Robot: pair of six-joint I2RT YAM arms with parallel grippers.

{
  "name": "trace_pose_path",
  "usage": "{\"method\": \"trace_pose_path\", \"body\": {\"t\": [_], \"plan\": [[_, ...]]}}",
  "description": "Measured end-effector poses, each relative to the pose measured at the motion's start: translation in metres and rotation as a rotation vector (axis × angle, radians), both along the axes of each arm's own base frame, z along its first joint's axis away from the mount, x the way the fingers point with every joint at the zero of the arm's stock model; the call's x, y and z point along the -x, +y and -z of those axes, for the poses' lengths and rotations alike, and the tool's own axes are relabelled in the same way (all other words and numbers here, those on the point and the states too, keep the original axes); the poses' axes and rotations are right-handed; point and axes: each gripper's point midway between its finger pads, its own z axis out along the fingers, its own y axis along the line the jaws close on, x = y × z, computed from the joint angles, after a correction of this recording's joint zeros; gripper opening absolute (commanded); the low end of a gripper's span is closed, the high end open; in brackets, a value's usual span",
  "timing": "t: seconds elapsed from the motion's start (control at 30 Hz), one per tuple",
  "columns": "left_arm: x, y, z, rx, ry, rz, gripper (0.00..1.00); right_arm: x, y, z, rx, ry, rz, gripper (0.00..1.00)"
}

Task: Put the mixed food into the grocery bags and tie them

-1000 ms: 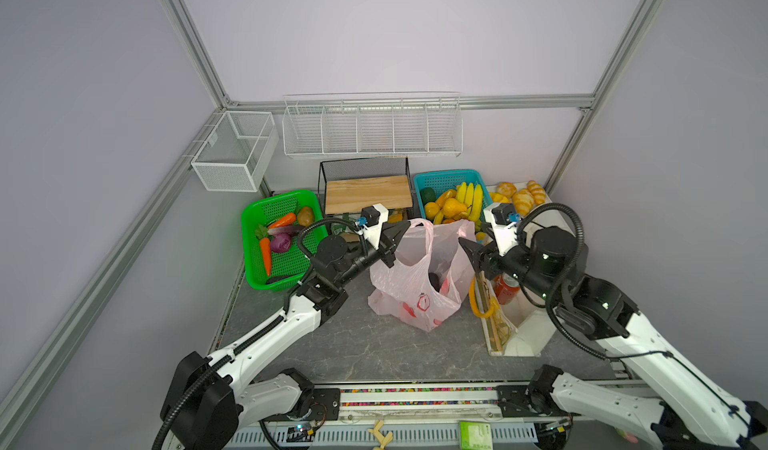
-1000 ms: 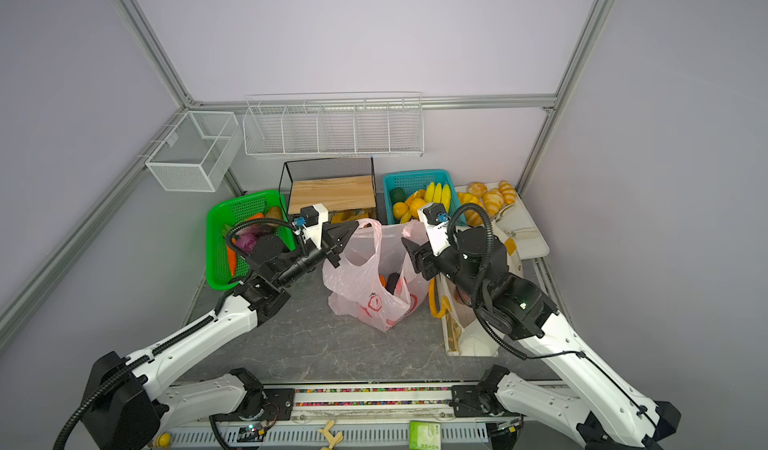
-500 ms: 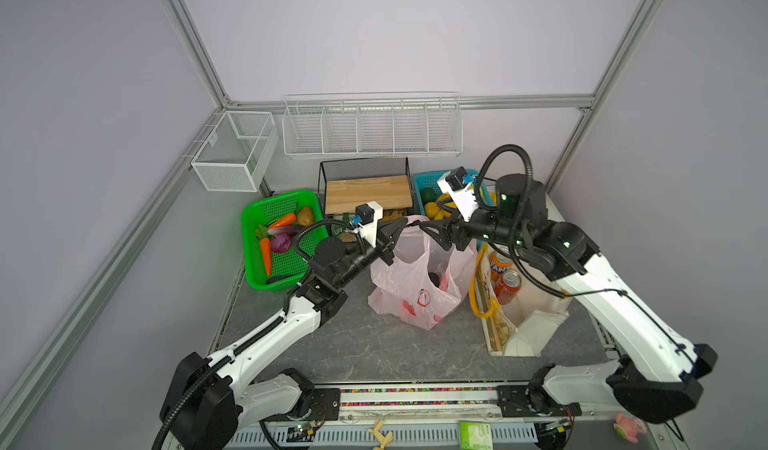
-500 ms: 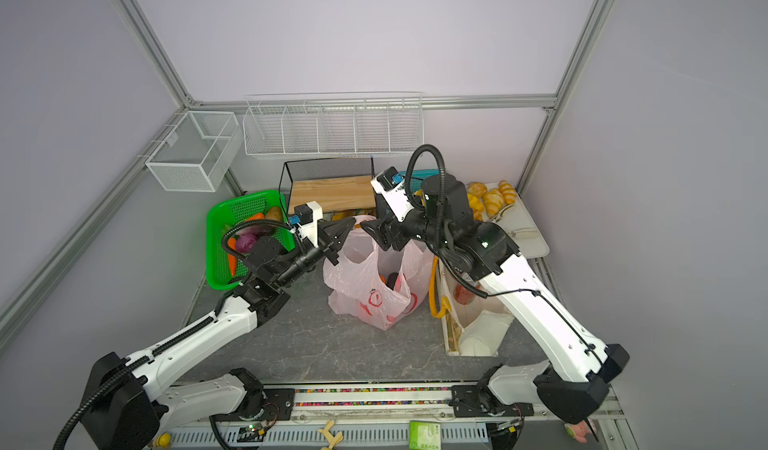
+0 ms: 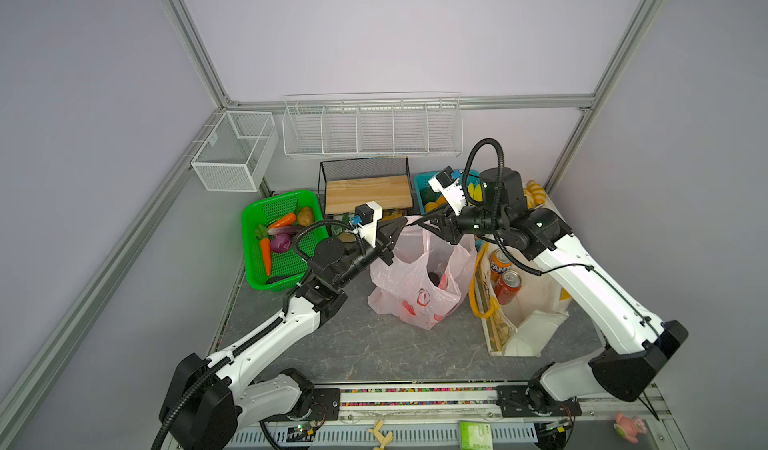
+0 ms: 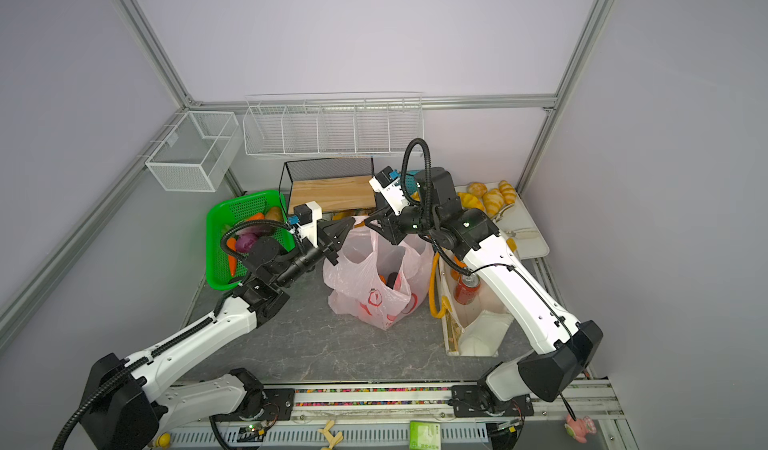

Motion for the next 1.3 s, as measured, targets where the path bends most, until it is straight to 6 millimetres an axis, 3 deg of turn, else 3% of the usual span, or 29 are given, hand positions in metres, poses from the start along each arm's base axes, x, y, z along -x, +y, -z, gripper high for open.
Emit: {"method": "trace_pose_path", "body": {"t": [0.07, 0.17, 0.27, 0.4, 0.57, 0.83, 1.1, 1.3], "plan": [[0.000, 0.000, 0.002, -0.008, 0.004, -0.001, 0.00, 0.002, 0.001, -0.003, -0.012, 0.002, -0.007, 0.07], [0.001, 0.001, 0.001, -0.017, -0.004, -0.006, 0.35, 0.006, 0.001, -0.008, -0.031, 0.008, -0.021, 0.06], [0.006, 0.008, -0.004, -0.030, -0.019, -0.020, 0.61, 0.011, 0.000, -0.017, -0.052, 0.001, -0.027, 0.07], [0.027, 0.023, -0.021, -0.038, -0.065, -0.021, 0.75, 0.020, 0.000, -0.038, -0.089, -0.024, -0.042, 0.07], [0.047, 0.024, -0.034, -0.099, -0.110, 0.034, 0.84, 0.031, 0.004, -0.060, -0.123, -0.062, -0.069, 0.07], [0.049, 0.002, -0.029, -0.215, -0.118, 0.118, 0.91, 0.050, 0.011, -0.084, -0.147, -0.094, -0.113, 0.08], [0.052, -0.011, -0.025, -0.218, -0.098, 0.196, 0.88, 0.045, 0.019, -0.072, -0.107, -0.089, -0.086, 0.08], [0.039, 0.006, -0.019, -0.277, -0.075, 0.063, 0.89, 0.036, 0.023, -0.055, -0.041, -0.094, -0.046, 0.08]]}}
